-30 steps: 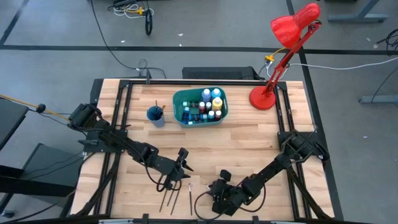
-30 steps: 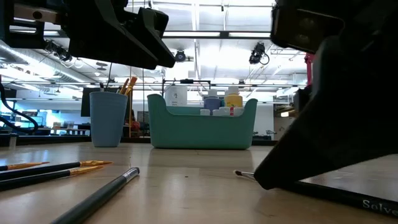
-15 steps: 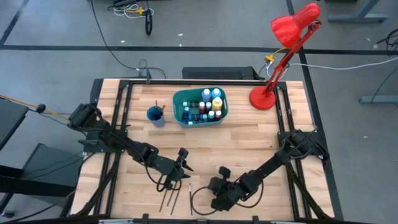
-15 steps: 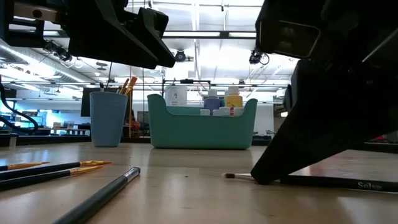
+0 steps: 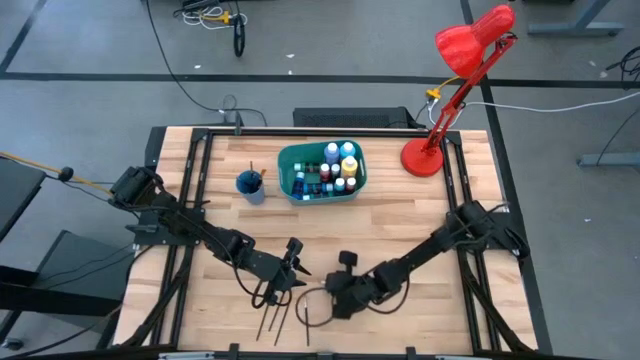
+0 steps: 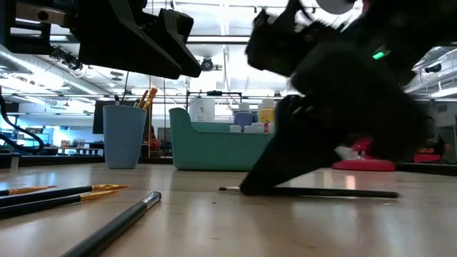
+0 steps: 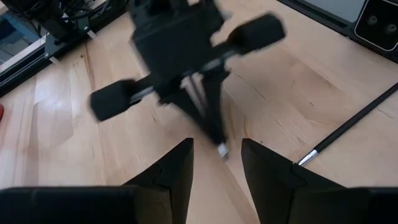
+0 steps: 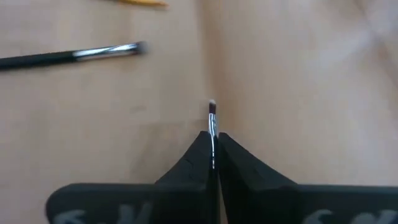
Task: Pick & Place Paint Supplies
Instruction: Put the silver paint brush into the blue cup
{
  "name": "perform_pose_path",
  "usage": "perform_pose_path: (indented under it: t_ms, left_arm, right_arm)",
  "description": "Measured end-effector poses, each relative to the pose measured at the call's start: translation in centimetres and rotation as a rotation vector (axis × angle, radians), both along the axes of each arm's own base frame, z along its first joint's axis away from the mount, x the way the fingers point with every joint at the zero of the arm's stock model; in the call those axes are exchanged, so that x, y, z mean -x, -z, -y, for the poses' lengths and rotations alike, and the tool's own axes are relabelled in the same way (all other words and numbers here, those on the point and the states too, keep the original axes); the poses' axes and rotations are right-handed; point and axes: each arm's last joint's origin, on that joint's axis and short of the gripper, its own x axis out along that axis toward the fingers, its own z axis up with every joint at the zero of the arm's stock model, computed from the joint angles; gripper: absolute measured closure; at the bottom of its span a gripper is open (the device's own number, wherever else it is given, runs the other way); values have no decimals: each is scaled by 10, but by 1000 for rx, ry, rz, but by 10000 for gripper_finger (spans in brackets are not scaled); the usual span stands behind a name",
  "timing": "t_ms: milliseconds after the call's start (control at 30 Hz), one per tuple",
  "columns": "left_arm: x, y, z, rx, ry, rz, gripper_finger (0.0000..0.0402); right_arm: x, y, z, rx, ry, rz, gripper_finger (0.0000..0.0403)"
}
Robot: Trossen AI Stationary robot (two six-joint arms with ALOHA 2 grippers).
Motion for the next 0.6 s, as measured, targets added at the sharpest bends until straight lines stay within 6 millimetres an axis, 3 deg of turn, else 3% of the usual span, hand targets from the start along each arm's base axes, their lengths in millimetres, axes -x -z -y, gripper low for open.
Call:
perform_pose_path:
  t_ms: [133, 333, 600]
  left_arm:
    - [0, 0, 0, 0, 0, 0, 256]
    - [0, 0, 0, 4, -3, -1, 256]
    - [0, 0, 0, 6, -3, -2, 256]
  right_arm:
    - [-9, 1, 14, 37, -9, 19, 367]
    - [-17, 2, 30, 26, -5, 36, 308]
    - [0, 21, 40, -62, 2, 217, 274]
